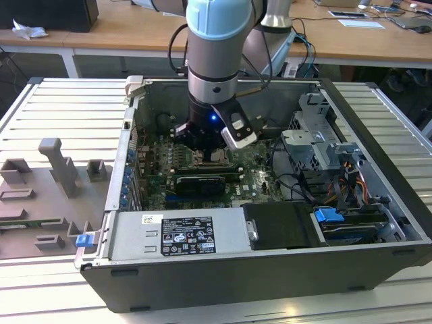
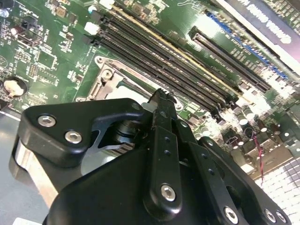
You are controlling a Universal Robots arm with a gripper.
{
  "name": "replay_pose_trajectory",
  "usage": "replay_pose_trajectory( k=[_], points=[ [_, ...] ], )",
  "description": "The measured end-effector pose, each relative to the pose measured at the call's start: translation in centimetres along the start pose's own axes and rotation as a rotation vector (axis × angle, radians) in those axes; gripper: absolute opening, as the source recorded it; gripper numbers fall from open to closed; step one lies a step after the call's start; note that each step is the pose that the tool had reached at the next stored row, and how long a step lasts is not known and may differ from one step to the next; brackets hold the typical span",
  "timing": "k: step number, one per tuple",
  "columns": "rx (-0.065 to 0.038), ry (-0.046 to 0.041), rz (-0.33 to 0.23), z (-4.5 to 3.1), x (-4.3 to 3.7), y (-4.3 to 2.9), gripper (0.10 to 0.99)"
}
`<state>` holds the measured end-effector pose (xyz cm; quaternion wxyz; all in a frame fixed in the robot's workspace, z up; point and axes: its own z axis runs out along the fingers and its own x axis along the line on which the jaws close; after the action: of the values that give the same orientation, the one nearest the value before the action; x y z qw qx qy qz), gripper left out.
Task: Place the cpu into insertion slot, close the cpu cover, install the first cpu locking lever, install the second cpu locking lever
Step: 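Install the second cpu locking lever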
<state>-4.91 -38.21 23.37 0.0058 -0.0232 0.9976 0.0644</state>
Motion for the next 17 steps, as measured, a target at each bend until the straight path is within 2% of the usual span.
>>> replay_pose_trajectory(
  k=[3,5,6,12,15,17],
  points=[
    [-0.008,0.0003,-0.005,0.12,0.58,-0.41,0.106],
    [-0.014,0.0015,-0.017,0.37,0.66,-0.58,0.106],
    [-0.023,0.0021,-0.024,0.57,0.7,-0.68,0.106],
    [-0.042,0.0055,-0.055,1.61,1.01,-0.89,0.106],
    [-0.057,0.0064,-0.068,1.97,1.49,-1.12,0.106],
    [-0.077,0.0053,-0.073,2.17,2.05,-1.31,0.106]
  ],
)
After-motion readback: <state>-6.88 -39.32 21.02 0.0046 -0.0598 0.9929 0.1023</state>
